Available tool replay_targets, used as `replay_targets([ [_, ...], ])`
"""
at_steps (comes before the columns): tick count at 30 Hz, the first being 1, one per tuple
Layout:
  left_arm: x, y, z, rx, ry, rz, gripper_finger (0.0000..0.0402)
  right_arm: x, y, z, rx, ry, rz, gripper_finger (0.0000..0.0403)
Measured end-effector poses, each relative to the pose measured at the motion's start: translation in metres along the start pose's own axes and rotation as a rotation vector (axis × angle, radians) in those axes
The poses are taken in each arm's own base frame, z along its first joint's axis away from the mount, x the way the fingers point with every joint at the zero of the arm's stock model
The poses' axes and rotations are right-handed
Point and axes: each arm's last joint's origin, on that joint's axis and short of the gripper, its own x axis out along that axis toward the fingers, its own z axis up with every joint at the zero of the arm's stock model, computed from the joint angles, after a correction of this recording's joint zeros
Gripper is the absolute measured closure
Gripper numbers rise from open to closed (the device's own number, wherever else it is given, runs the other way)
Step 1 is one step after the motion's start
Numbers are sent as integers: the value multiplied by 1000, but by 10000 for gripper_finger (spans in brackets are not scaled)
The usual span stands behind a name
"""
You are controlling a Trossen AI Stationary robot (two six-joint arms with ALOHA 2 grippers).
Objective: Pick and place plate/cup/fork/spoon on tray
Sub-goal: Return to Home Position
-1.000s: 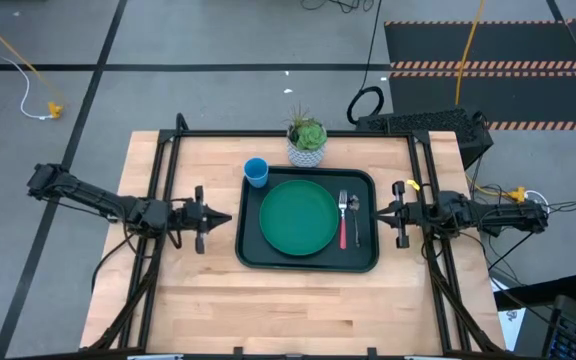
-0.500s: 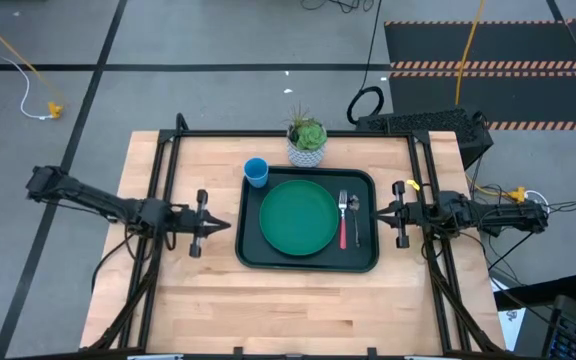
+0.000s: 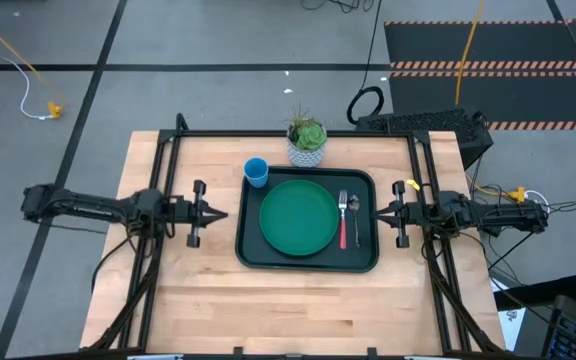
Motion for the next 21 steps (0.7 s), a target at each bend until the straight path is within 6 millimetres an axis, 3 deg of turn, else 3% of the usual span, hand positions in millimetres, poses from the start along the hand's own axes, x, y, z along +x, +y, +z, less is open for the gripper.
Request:
replay_targets([
  [21,-18,10,-11,-50,137,105,398,0,0,0,0,1,1,403],
])
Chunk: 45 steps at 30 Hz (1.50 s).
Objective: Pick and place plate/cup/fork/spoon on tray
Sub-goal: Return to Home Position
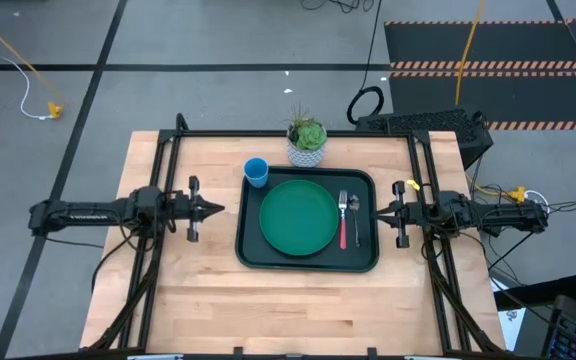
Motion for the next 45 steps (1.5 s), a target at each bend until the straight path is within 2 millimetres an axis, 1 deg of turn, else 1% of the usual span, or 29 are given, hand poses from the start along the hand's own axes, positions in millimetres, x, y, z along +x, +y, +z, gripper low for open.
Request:
replay_targets([
  [4,-3,0,2,2,-21,9,396,0,0,0,0,0,0,403],
  [7,-5,0,4,-37,-49,11,398,0,0,0,0,0,0,403],
  [12,-8,-3,-1,-87,2,-11,399,0,0,0,0,1,0,403],
  [14,-8,-4,-1,-92,-3,-22,399,0,0,0,0,1,0,403],
  [19,-10,-6,1,-76,-33,-45,399,0,0,0,0,0,0,403],
  [29,-11,-7,0,-52,-25,-50,399,0,0,0,0,0,0,403],
  [38,-9,-10,-2,-19,9,-104,371,0,0,0,0,0,0,403],
  [41,-8,-9,-1,-12,2,-56,375,0,0,0,0,1,1,403],
  [45,-9,-6,8,-3,-96,-13,396,0,0,0,0,1,0,403],
])
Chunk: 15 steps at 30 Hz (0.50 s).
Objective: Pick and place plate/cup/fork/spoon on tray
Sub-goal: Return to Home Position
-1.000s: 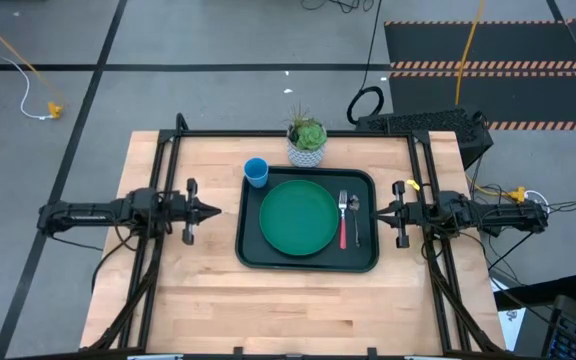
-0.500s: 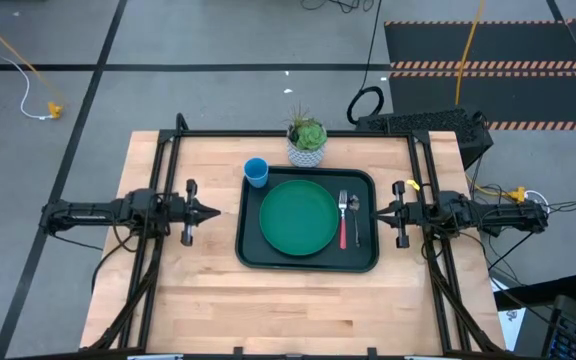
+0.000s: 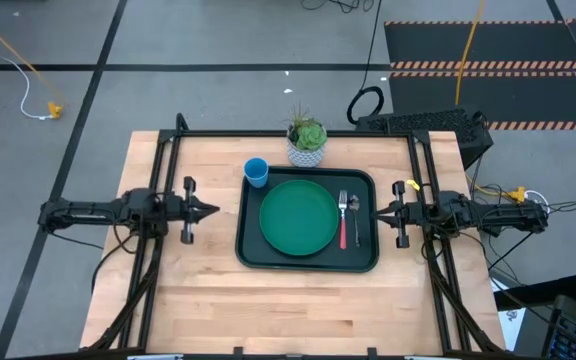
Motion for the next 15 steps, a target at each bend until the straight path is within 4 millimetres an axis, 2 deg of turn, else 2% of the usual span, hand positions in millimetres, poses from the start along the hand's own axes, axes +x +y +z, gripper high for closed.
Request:
replay_targets([
  [5,-5,1,5,7,-61,15,398,0,0,0,0,0,0,403],
  [15,-5,2,0,-6,-1,63,394,0,0,0,0,0,0,403],
])
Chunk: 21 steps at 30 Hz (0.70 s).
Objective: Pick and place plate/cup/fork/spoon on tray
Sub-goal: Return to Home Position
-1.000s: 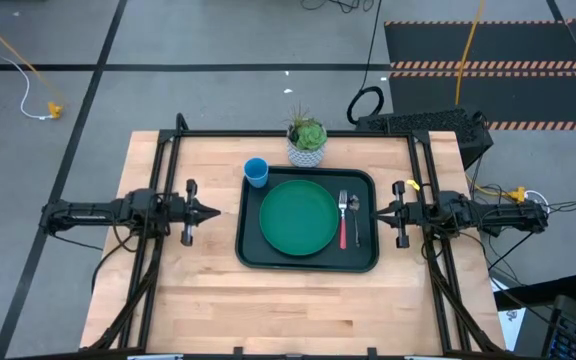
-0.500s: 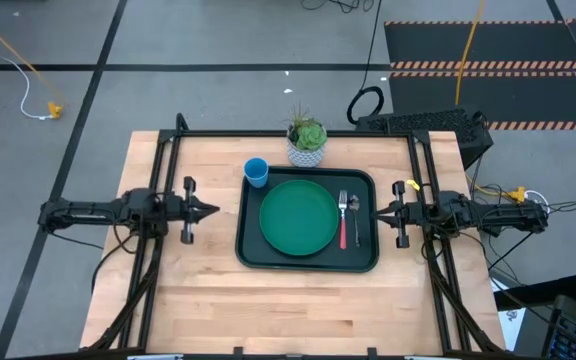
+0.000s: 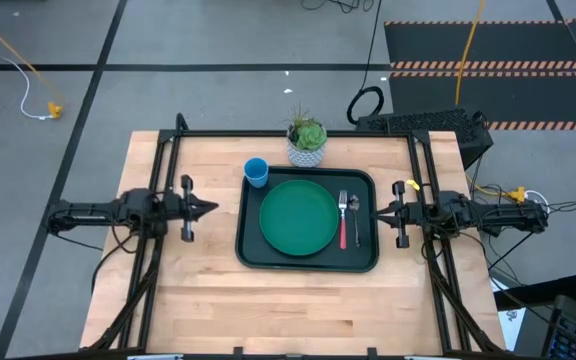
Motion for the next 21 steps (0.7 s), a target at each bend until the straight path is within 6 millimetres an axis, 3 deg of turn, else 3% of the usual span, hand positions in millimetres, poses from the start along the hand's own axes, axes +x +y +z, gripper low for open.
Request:
replay_targets([
  [21,2,-1,-5,1,53,-15,382,0,0,0,0,1,0,403],
])
